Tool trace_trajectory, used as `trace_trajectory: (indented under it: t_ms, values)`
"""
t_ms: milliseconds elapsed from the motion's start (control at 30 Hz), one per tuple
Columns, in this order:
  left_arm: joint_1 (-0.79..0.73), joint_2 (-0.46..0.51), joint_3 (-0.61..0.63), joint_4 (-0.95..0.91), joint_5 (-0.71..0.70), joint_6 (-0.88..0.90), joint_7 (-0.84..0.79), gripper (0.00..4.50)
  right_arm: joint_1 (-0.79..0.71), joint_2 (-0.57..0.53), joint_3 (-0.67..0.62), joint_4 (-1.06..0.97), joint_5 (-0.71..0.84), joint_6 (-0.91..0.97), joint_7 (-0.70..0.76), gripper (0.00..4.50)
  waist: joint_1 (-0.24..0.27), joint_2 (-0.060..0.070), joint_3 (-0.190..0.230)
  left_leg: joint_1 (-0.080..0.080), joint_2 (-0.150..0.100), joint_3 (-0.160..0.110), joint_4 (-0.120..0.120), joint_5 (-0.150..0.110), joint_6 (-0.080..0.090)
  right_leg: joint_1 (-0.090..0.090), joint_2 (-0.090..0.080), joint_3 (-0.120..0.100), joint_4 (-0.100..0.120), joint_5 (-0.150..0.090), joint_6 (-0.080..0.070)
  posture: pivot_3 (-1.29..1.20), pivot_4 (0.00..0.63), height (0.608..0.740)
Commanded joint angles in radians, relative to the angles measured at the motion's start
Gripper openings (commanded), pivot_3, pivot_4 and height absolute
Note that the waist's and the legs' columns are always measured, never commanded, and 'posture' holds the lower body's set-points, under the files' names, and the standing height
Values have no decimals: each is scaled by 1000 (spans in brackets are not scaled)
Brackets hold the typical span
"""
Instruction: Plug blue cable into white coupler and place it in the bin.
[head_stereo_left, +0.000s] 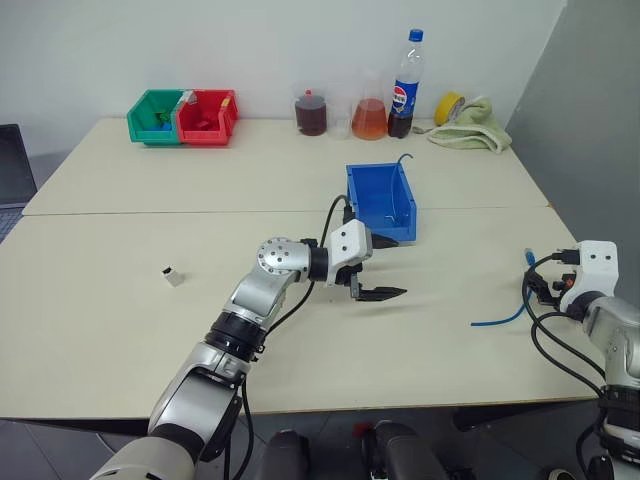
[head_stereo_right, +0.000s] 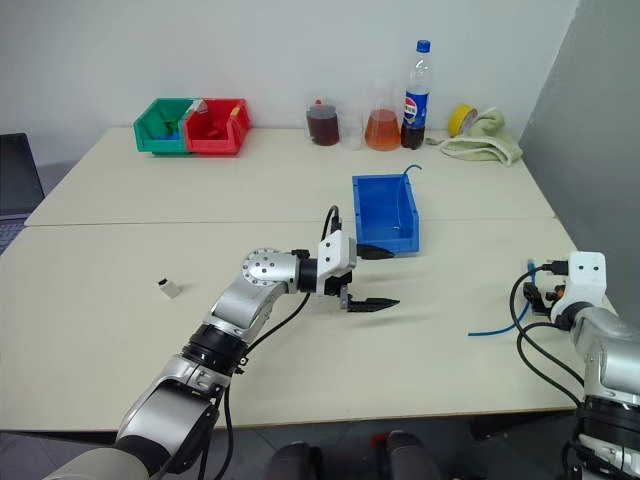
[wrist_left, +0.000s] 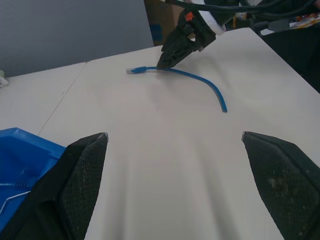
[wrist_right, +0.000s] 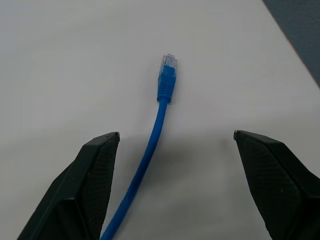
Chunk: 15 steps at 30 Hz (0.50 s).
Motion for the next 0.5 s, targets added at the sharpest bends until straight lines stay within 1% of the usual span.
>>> trace_trajectory:
  t_ms: [33, 167, 367, 433, 467, 500]
  values:
    - [20, 5, 22, -48, -6, -7, 12, 4500, -38, -28, 15, 22, 6, -24, 12, 3895, 0, 0, 0, 0, 0, 0, 0, 0, 0, 0, 0, 0, 0, 0, 0, 0, 150, 740]
    - [50, 20, 29, -83, -8, 9, 28, 4500, -34, -21, 34, 41, -10, -2, -28, 3895, 0, 0, 0, 0, 0, 0, 0, 0, 0, 0, 0, 1, 0, 0, 0, 0, 150, 740]
    - [77, 43, 36, -134, -18, 42, 37, 4500, -26, 5, 58, 53, -3, -3, -49, 3895, 1, 0, 0, 0, 0, -1, 0, 0, 0, 0, 0, 0, 0, 0, 0, 0, 150, 740]
    - [79, 50, 38, -140, -16, 49, 39, 4500, -28, 13, 57, 67, 1, -9, -53, 3532, 0, 0, 0, 1, 0, -1, 1, 0, 0, 0, 0, 0, 0, 0, 0, 0, 150, 740]
    - [80, 53, 39, -142, -15, 50, 40, 4500, -29, 17, 55, 71, 5, -11, -55, 3449, 0, 0, 0, 1, 0, -1, 1, 0, 0, 1, 0, 0, 1, 0, 0, 0, 150, 740]
    - [82, 57, 40, -145, -16, 53, 40, 4500, -34, 24, 43, 76, 13, -4, -62, 3165, 0, 0, 0, 1, 1, -1, 1, 0, 0, 1, 0, 0, 1, 0, 0, 0, 150, 740]
